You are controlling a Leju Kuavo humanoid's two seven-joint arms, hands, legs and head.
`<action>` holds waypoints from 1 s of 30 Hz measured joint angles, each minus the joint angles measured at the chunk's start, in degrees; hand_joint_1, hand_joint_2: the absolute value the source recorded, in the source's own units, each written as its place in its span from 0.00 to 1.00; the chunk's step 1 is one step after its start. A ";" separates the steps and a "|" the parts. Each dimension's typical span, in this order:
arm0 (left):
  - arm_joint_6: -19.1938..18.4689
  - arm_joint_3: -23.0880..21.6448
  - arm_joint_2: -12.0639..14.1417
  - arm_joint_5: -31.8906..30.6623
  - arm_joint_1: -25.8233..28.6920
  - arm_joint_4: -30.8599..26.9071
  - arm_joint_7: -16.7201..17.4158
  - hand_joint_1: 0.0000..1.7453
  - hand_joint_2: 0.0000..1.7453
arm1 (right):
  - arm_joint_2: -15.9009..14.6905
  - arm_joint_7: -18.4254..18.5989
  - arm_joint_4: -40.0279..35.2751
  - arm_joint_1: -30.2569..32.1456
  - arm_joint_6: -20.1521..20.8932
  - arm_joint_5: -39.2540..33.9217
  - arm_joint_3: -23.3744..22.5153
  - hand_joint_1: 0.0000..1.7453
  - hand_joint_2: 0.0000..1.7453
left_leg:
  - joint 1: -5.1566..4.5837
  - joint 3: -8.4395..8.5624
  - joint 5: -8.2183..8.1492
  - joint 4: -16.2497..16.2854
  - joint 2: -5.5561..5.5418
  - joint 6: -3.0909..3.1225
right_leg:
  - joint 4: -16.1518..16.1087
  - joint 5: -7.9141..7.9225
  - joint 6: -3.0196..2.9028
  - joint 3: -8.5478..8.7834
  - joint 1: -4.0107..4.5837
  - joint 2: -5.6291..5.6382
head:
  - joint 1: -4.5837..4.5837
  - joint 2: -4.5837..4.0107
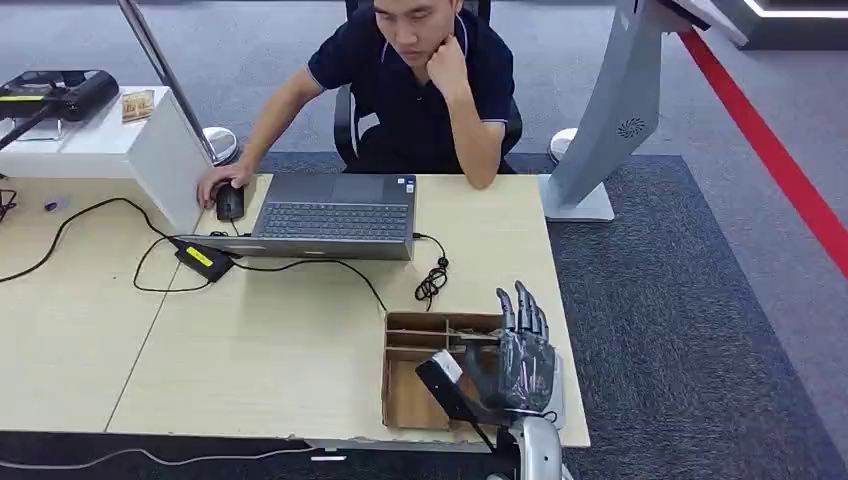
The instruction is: Pass the card to the sensor for recognition and then transmit it.
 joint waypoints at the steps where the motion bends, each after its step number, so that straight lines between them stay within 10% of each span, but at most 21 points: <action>1: 0.00 0.00 0.00 0.02 0.00 0.00 0.00 0.00 0.00 | 0.00 0.00 0.00 0.00 0.00 0.00 0.00 0.23 1.00 | 0.00 -0.02 0.00 0.00 0.00 0.00 | 0.00 0.00 0.00 0.00 0.00 0.00 | 0.00 0.00; 30: 0.00 0.00 0.00 -0.09 0.00 0.00 -0.04 0.00 0.00 | 0.02 -0.15 0.33 -0.24 0.00 0.07 0.00 0.46 1.00 | 0.00 0.00 0.00 0.00 0.00 0.00 | 0.00 0.00 0.00 0.00 0.00 0.00 | 0.00 0.00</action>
